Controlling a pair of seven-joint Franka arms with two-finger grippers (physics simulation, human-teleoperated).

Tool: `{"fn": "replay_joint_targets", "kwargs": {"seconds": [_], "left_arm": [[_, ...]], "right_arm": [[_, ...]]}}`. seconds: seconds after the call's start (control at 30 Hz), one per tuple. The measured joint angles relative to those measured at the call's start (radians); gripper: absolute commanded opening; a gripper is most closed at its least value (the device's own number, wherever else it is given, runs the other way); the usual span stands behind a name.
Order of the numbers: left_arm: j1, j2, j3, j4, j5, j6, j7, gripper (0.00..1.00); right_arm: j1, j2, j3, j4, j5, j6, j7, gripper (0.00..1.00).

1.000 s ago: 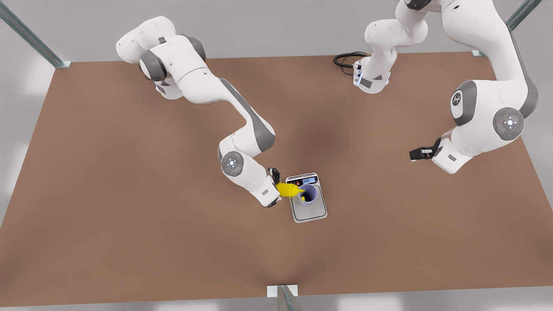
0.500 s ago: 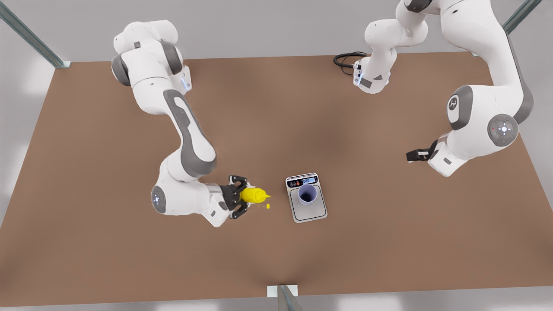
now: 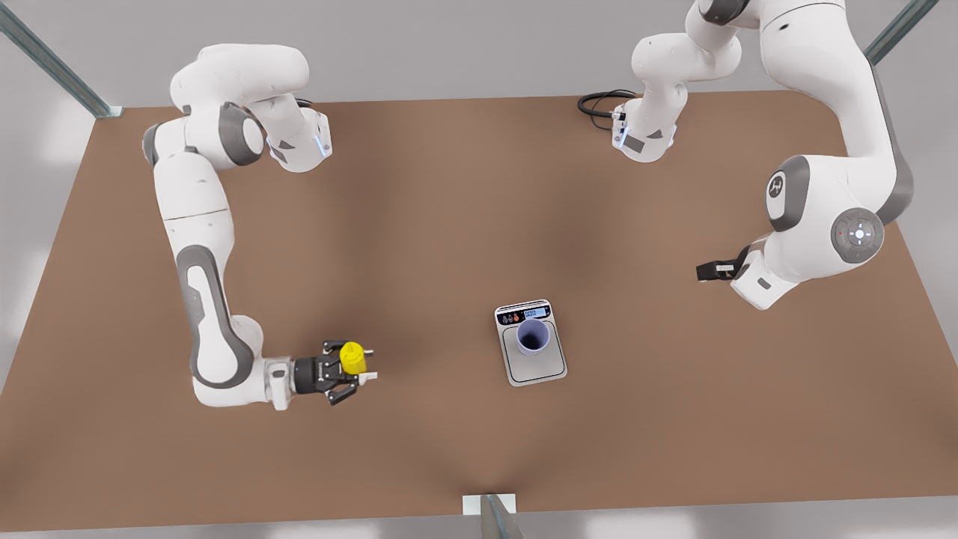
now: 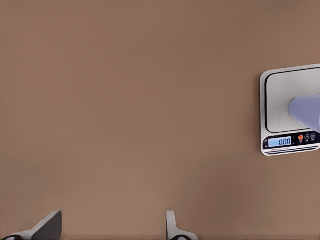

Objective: Move cup to the weight, pick up sauce bottle, pour sauce

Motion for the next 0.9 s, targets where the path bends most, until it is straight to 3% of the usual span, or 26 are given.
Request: {"fn": "replay_joint_targets", "kwargs": {"seconds": [0.3, 0.9], "left_arm": [[0.001, 0.016, 0.000, -0.002, 0.000, -0.008, 0.000, 1.00], [-0.020, 0.041, 0.000, 0.008, 0.014, 0.027, -0.008, 1.00]], "right_arm": [[-0.016, 0.026, 0.002, -0.071, 0.049, -0.034, 0.189, 0.40], [-0.017, 0.071, 0.000, -0.069, 0.052, -0.029, 0.077, 0.40]]}}
